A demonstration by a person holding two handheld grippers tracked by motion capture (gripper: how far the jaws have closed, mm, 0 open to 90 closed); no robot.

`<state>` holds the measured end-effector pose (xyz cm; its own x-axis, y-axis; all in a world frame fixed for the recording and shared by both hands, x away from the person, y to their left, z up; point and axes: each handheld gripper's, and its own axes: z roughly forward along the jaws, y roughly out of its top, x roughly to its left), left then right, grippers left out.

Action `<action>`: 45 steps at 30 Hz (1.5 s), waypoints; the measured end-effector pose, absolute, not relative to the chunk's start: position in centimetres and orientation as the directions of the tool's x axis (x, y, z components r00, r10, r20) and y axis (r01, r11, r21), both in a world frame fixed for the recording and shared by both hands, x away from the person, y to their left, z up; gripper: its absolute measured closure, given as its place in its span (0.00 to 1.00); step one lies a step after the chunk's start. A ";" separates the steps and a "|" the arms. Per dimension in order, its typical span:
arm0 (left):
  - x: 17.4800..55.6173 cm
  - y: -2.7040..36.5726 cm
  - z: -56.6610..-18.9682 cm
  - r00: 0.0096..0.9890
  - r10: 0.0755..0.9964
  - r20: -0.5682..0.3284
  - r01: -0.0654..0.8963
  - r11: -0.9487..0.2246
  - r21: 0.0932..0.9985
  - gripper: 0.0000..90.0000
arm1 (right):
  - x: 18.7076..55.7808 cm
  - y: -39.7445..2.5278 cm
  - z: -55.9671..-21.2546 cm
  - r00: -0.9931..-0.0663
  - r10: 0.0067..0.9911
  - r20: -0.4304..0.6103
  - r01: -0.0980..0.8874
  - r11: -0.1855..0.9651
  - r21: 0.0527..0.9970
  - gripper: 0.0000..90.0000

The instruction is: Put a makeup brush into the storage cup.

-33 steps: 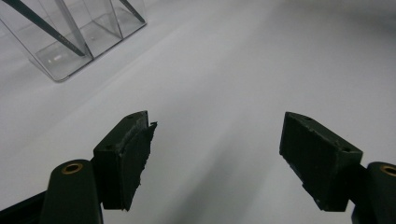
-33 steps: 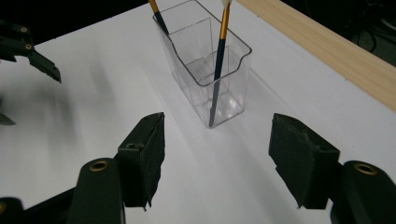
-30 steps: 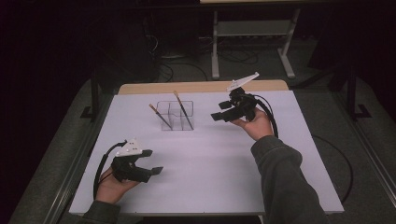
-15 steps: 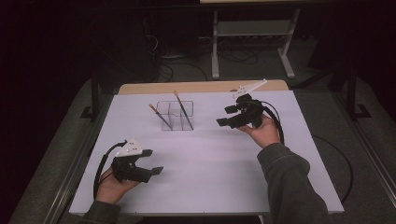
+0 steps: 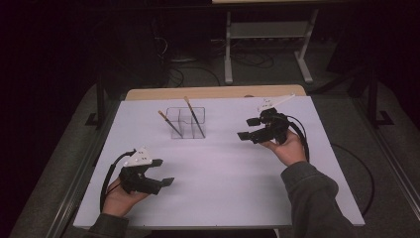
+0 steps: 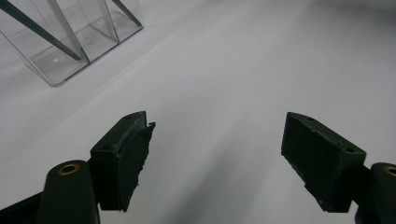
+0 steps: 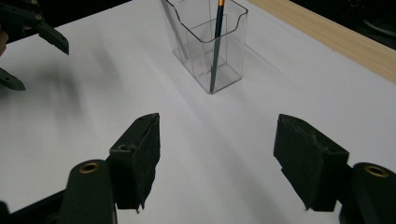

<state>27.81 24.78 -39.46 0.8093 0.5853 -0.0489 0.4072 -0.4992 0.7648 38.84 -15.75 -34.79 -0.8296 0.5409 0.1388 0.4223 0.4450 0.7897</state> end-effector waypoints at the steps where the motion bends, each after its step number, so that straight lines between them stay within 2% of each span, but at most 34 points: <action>1: 27.8 24.8 -39.5 0.810 0.584 -0.047 0.405 -0.502 0.764 0.25 | 38.7 -15.9 -34.9 -0.829 0.541 0.138 0.421 0.444 0.791 0.34; 45: 27.8 24.7 -39.6 0.813 0.580 -0.054 0.413 -0.507 0.756 0.24 | 34.5 -20.6 -38.0 -0.790 0.590 0.167 0.454 0.380 0.806 0.32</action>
<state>27.83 24.73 -39.62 0.8127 0.5801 -0.0544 0.4129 -0.5074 0.7564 34.49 -20.62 -38.00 -0.7903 0.5895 0.1672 0.4538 0.3796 0.8062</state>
